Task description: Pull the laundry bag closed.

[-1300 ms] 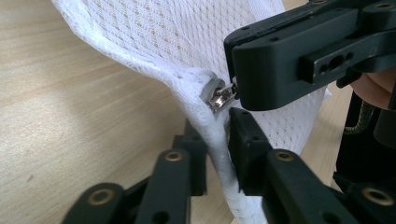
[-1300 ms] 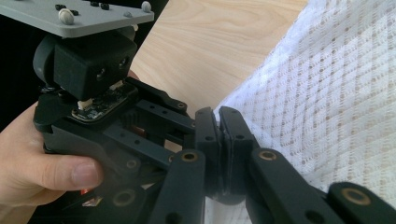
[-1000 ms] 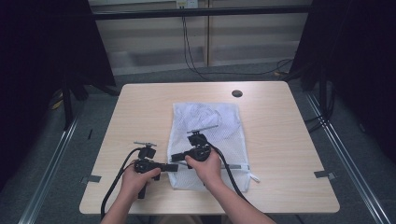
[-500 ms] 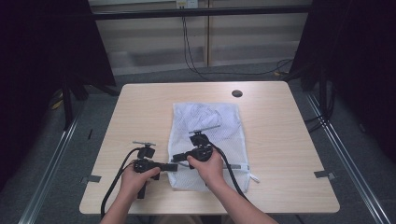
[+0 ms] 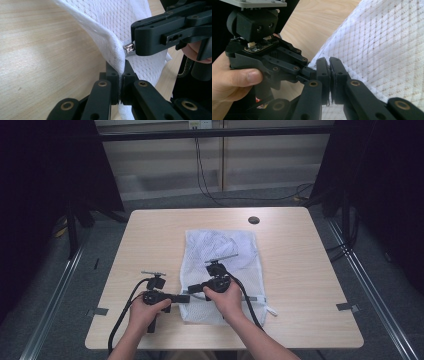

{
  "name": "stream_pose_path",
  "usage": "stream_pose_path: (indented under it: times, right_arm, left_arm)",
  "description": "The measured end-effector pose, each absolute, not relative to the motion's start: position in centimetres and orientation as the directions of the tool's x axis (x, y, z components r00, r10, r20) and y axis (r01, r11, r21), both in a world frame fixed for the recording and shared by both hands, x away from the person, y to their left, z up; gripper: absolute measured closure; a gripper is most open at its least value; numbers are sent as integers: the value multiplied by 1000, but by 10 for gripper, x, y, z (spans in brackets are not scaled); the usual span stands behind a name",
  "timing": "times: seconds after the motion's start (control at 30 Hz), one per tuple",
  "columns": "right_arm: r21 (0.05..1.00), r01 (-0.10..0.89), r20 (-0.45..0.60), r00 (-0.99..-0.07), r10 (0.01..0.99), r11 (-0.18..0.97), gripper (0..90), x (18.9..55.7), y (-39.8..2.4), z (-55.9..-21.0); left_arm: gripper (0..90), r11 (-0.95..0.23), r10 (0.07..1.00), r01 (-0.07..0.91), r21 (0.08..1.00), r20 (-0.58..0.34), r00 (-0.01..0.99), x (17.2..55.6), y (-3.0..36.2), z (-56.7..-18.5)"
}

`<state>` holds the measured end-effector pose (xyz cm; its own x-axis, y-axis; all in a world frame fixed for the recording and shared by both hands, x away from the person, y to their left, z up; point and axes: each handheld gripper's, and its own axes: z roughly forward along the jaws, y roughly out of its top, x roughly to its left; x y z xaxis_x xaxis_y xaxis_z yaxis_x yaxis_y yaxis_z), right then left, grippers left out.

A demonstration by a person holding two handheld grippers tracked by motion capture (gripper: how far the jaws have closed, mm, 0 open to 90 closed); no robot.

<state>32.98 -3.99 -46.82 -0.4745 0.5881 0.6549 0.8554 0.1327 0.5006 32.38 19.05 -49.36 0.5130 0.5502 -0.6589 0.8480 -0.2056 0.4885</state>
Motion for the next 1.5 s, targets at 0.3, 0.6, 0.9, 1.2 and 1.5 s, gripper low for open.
stream_pose_path:
  times: [0.3,0.6,0.9,1.2,1.5]
  right_arm:
    - [502,855,658,-474,585,129,867,329,-42,-467]
    - [508,850,646,-482,592,138,867,330,-44,-469]
    - [508,851,648,-481,590,135,867,330,-48,-468]
    - [505,852,649,-478,591,135,867,330,-54,-469]
    - [504,853,657,-479,583,133,867,330,-59,-469]
  left_arm:
    - [880,-177,568,868,464,-672,475,322,186,-489]
    - [882,-182,582,870,457,-664,470,322,186,-489]
    - [883,-177,575,870,461,-669,472,323,188,-489]
    - [883,-171,569,872,459,-676,468,323,188,-489]
    - [884,-160,562,876,456,-687,460,322,187,-488]
